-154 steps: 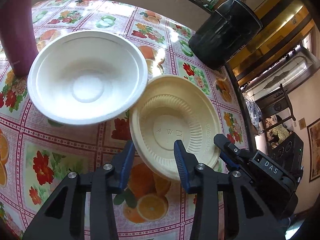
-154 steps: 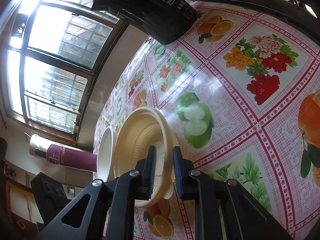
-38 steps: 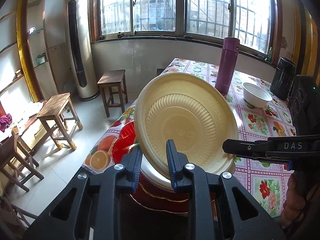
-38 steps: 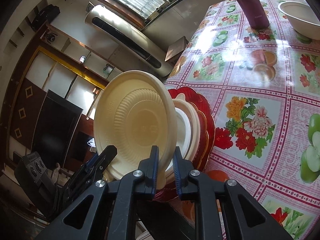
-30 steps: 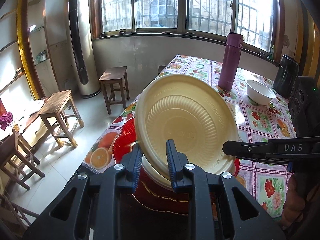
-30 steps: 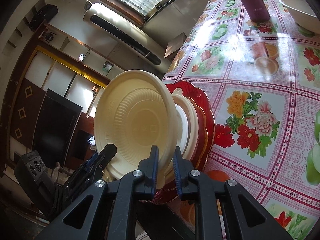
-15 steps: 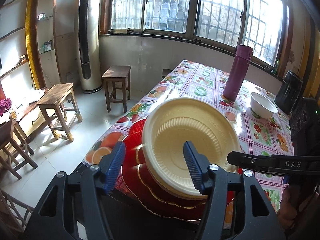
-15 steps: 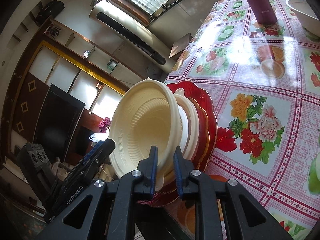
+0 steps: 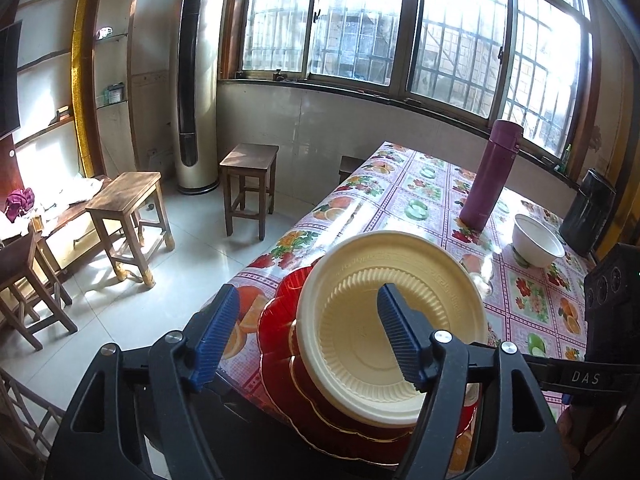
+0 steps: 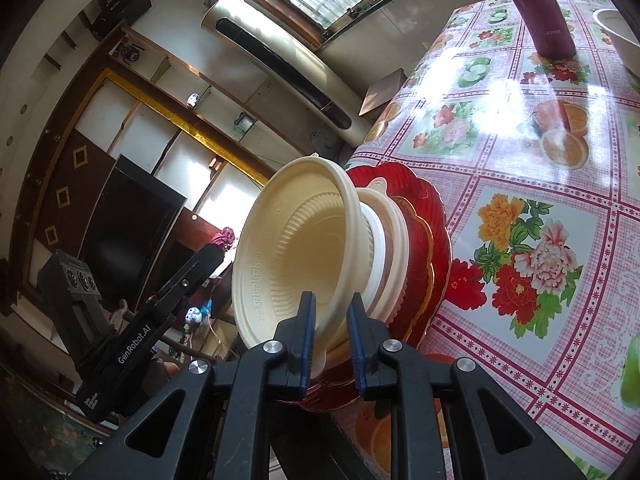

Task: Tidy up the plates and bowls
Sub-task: 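Lower the cream plate with both grippers onto the stacked bowls, then open both grippers and withdraw from the cream plate on the stack, then move both grippers toward the white bowl beside the purple thermos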

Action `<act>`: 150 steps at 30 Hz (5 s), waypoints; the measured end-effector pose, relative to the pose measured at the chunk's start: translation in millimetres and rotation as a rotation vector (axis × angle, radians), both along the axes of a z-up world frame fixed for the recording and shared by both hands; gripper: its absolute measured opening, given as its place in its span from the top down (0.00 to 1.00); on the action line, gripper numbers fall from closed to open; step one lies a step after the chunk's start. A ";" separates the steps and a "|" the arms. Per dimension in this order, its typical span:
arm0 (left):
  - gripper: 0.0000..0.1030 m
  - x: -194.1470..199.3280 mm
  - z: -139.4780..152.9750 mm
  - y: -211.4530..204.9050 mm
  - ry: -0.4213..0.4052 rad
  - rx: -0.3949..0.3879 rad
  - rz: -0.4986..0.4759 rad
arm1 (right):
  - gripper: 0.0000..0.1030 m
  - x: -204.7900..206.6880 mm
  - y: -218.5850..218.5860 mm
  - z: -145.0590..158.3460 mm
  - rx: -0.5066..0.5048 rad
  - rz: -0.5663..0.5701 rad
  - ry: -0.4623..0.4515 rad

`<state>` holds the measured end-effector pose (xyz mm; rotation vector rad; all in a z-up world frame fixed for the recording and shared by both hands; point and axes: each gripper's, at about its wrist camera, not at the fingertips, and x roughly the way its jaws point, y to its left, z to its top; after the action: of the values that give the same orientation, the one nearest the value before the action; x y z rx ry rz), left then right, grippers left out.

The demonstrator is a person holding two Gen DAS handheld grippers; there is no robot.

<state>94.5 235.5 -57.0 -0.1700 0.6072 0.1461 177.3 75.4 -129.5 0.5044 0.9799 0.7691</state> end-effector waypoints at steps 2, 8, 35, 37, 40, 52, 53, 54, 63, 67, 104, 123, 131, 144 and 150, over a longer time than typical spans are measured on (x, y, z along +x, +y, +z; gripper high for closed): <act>0.30 0.2 0.5 1.7 -0.002 0.001 0.007 | 0.83 -0.4 -1.2 0.2 0.014 0.004 0.005; 0.30 2.1 -3.1 4.8 0.014 -0.015 0.010 | 0.83 -4.4 -6.4 6.4 0.093 0.034 -0.002; 0.00 -7.9 1.7 29.3 -0.069 -0.145 0.049 | 0.19 4.8 -53.2 14.4 0.545 0.081 0.013; 0.00 -8.3 1.7 29.4 -0.075 -0.160 0.045 | 0.19 9.6 -55.4 10.4 0.604 0.081 0.028; 0.00 -9.7 4.6 26.8 -0.093 -0.168 0.039 | 0.18 15.3 -50.8 9.9 0.650 0.093 0.031; 0.00 -5.4 0.6 25.2 -0.071 -0.188 0.036 | 0.17 29.7 -21.4 -2.4 0.608 0.122 0.105; 0.00 -5.2 0.2 25.9 -0.071 -0.192 0.037 | 0.16 28.0 -22.8 0.8 0.620 0.128 0.086; 0.00 -5.4 -0.3 26.2 -0.070 -0.193 0.038 | 0.15 26.8 -23.2 3.3 0.631 0.136 0.075; 0.00 -5.2 -4.2 26.4 -0.053 -0.204 0.039 | 0.12 28.8 -19.4 -2.1 0.603 0.114 0.081; 0.00 -4.4 -4.4 27.0 -0.047 -0.192 0.040 | 0.11 31.8 -9.8 -8.2 0.561 0.134 0.127; 0.00 30.5 0.5 37.9 0.138 -0.115 0.052 | 0.11 32.5 -110.7 9.1 0.700 -0.034 0.017; 0.00 80.0 62.8 -173.5 -0.025 -0.012 -0.394 | 0.09 18.9 -271.3 18.1 0.649 -0.399 -0.113; 0.00 132.5 27.5 -254.0 0.051 0.004 -0.408 | 0.09 12.9 -318.7 13.8 0.644 -0.492 -0.115; 0.00 190.5 1.2 -314.8 0.096 0.013 -0.436 | 0.09 30.7 -382.6 13.4 0.498 -0.614 -0.097; 0.00 210.1 -3.4 -314.0 0.101 -0.015 -0.425 | 0.09 70.7 -373.4 30.1 0.278 -0.643 -0.109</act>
<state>304.5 -78.6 -60.5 -0.0457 0.7318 -0.2622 247.9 -298.0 -99.4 0.9509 0.5533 0.3427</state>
